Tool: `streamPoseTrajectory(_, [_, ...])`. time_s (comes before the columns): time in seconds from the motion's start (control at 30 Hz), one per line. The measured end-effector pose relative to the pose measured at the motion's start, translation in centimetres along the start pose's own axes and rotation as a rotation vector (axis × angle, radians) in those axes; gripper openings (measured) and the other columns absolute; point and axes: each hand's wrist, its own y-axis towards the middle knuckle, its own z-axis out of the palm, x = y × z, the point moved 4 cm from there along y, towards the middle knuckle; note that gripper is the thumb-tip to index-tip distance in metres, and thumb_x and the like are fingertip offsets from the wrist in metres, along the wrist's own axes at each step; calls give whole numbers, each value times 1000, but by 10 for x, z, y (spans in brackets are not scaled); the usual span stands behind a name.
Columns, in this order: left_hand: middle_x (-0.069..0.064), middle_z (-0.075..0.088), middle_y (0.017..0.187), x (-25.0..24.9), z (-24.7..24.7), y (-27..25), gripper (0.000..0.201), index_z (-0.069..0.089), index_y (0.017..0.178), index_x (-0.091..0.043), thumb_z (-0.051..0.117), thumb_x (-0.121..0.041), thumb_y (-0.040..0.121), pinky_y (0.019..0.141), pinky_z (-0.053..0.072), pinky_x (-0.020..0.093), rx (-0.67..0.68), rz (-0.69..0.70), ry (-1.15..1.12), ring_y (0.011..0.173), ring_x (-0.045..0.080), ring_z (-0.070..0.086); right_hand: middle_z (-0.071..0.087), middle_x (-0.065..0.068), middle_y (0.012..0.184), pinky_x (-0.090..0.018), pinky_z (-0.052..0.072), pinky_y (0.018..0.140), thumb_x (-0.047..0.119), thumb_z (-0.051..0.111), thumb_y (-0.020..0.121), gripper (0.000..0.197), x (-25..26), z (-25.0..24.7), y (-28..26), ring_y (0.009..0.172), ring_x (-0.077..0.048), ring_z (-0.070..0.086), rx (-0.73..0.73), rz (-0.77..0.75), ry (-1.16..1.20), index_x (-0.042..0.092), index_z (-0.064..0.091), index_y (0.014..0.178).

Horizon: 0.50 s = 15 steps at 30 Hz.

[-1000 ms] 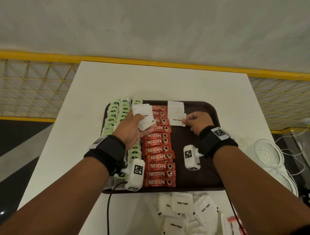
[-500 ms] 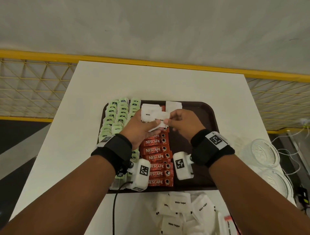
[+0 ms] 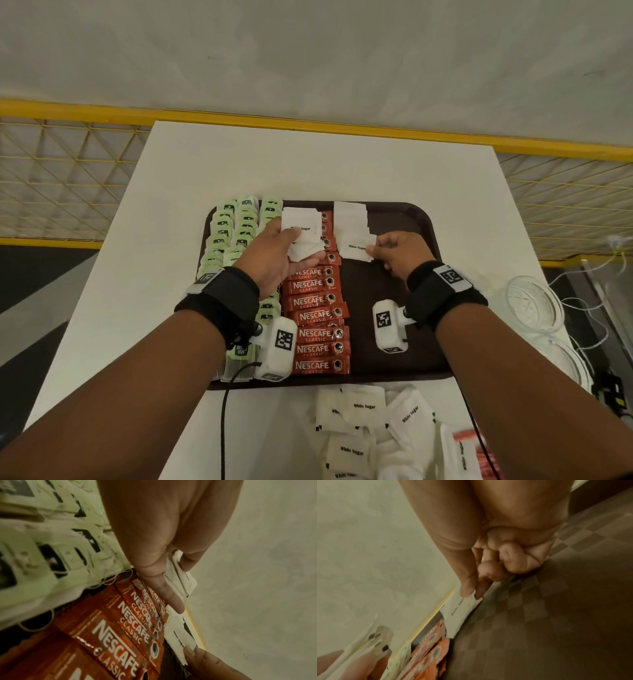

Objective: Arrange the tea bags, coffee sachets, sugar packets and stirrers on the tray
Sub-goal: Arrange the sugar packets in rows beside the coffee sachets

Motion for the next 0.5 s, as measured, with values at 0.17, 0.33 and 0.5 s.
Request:
streamPoseTrajectory(0.17, [20,58,130,4,-3,1,32,43,135,-14,46,-12,103,83,60,40,-28,1,46,100,36,71,64,3,76,-21,45,59,20,79,80,14,-1,3,12,66,-10,57,-90,1,-75,14,66,82])
streamPoseTrajectory(0.33, [19,55,132,9,-2,2,40,38,139,-13,51,-11,101,81,61,36,-28,25,99,100,34,71,66,1,80,-31,52,73,25,81,76,21,-1,1,18,74,-16,61,-108,33,-186,18,62,74])
streamPoseTrajectory(0.5, [14,52,132,11,3,1,36,43,127,-20,56,-4,97,85,60,38,-40,45,92,106,35,67,64,1,82,-29,50,72,43,72,83,31,12,-3,6,74,-13,57,-171,-60,-189,14,60,83])
